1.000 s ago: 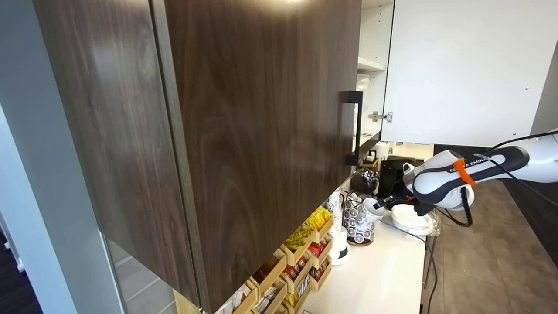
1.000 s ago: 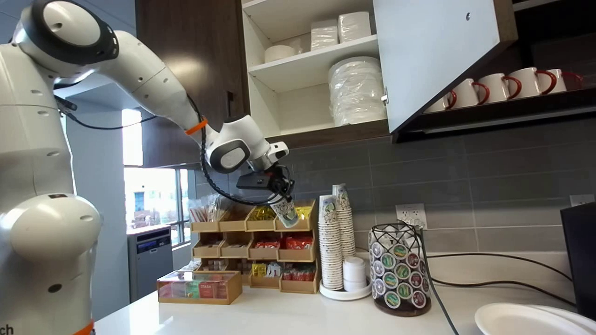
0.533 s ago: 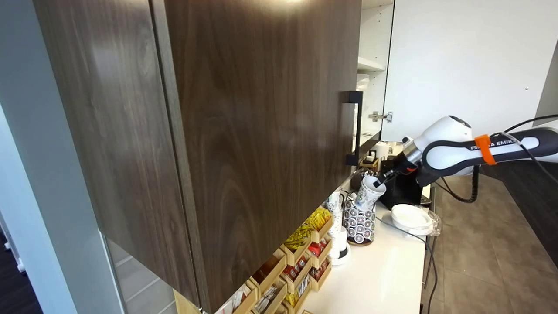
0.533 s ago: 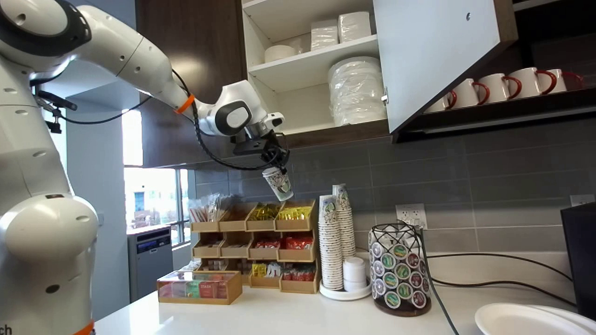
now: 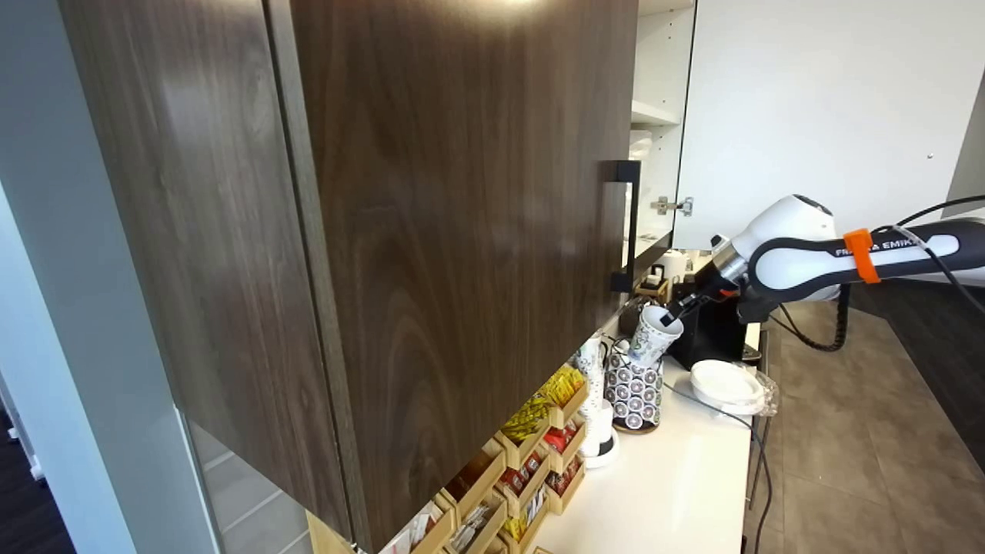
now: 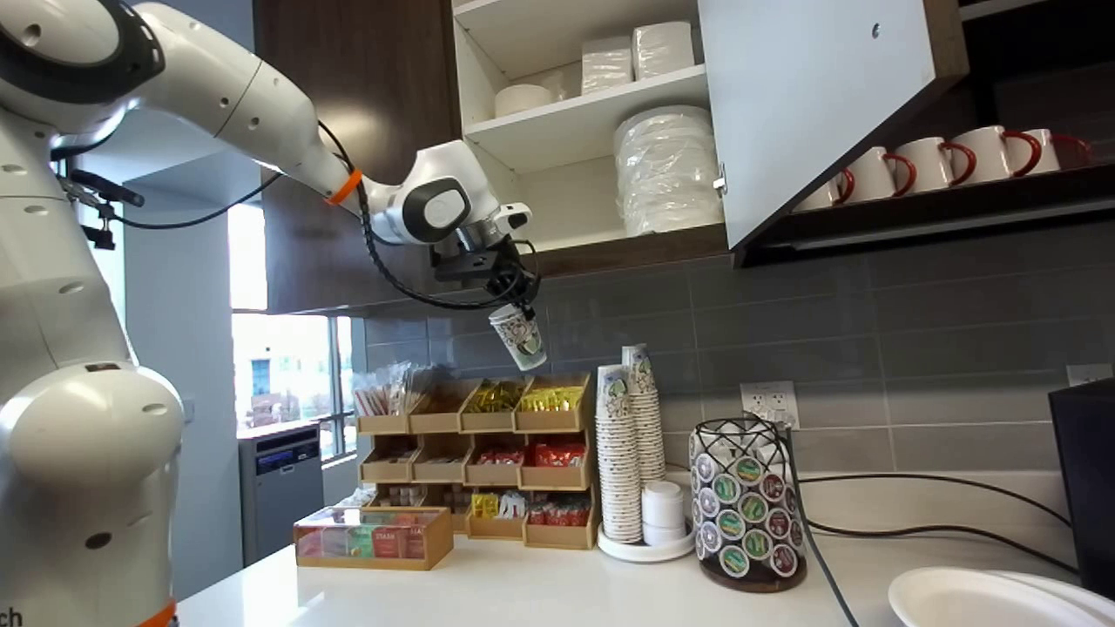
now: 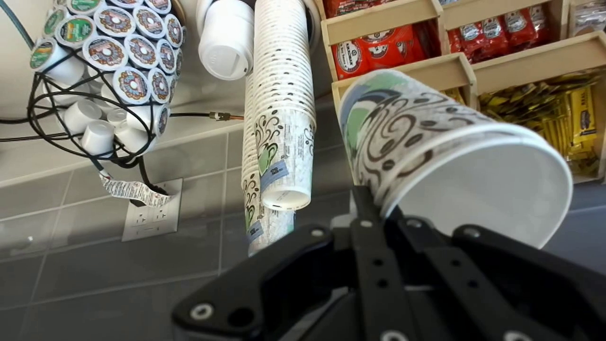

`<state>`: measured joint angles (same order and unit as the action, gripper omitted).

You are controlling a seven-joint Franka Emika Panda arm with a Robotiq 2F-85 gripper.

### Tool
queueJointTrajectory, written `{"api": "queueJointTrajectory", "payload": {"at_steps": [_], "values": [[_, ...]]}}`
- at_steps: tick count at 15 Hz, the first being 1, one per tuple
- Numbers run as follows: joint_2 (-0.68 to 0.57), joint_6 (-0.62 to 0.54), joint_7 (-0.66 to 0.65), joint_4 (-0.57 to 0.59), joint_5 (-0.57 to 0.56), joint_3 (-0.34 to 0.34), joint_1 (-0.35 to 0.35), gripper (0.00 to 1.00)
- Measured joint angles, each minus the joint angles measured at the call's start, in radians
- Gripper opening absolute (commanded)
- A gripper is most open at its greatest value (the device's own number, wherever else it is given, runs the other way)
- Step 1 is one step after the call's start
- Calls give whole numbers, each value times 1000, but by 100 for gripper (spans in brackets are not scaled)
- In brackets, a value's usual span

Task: Remove the coffee cup from the upper cabinet and put it in the coffee cup on the counter then place the two cups in the open upper cabinet.

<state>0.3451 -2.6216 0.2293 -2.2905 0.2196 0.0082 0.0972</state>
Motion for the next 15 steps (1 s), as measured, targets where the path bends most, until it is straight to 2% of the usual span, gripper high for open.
{"api": "queueJointTrajectory", "payload": {"at_steps": [7,15], "values": [[7,17,11,66,-7,-20,0,1],[19,175,49,162,-15,-39,0,1]]}}
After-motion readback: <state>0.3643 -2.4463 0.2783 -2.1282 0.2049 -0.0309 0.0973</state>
